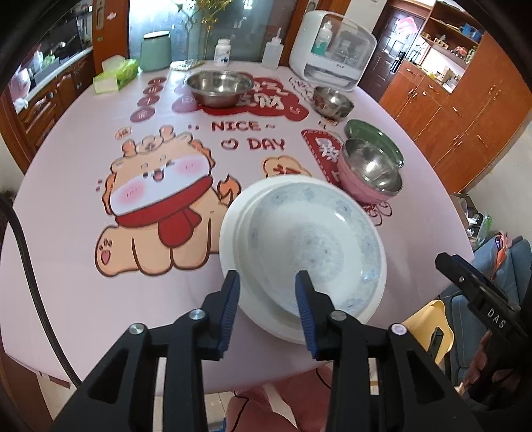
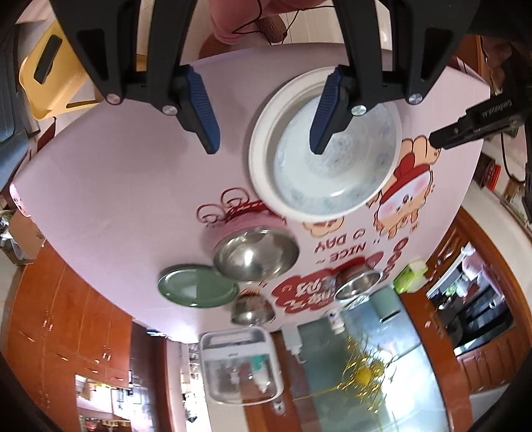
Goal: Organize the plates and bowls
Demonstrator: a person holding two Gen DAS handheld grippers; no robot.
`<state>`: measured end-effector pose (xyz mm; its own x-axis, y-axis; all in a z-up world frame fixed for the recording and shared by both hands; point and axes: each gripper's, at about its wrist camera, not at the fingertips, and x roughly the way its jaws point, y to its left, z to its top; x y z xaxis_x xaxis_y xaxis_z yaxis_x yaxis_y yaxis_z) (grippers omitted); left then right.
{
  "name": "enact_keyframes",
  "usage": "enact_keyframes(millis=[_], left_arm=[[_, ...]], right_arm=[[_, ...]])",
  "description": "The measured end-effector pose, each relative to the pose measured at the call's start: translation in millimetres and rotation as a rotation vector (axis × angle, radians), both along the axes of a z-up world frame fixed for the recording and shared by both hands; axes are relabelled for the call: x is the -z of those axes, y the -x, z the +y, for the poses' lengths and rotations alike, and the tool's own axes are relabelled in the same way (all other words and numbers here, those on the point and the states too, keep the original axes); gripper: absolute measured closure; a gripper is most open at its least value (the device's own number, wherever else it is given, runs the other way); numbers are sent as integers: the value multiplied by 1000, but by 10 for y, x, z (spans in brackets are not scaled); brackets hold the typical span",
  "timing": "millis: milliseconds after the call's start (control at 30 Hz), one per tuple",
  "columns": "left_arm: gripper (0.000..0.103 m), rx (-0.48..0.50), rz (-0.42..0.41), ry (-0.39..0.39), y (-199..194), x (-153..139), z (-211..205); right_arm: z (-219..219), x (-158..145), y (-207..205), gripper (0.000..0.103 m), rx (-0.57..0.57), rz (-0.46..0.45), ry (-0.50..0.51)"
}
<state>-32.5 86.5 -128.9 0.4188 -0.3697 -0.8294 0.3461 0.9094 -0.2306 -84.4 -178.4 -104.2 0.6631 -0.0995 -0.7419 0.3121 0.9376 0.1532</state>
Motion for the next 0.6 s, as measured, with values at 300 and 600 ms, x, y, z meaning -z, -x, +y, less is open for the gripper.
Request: enact_keyframes(millis=[300, 600], left_arm=[[56, -21, -105, -37, -30, -296, -116], [53, -87, -72, -55, -136, -358, -467]], right_arm=[[-312, -154, -140, 47, -27, -54, 0], [-745, -220, -448, 47, -127, -43, -28]])
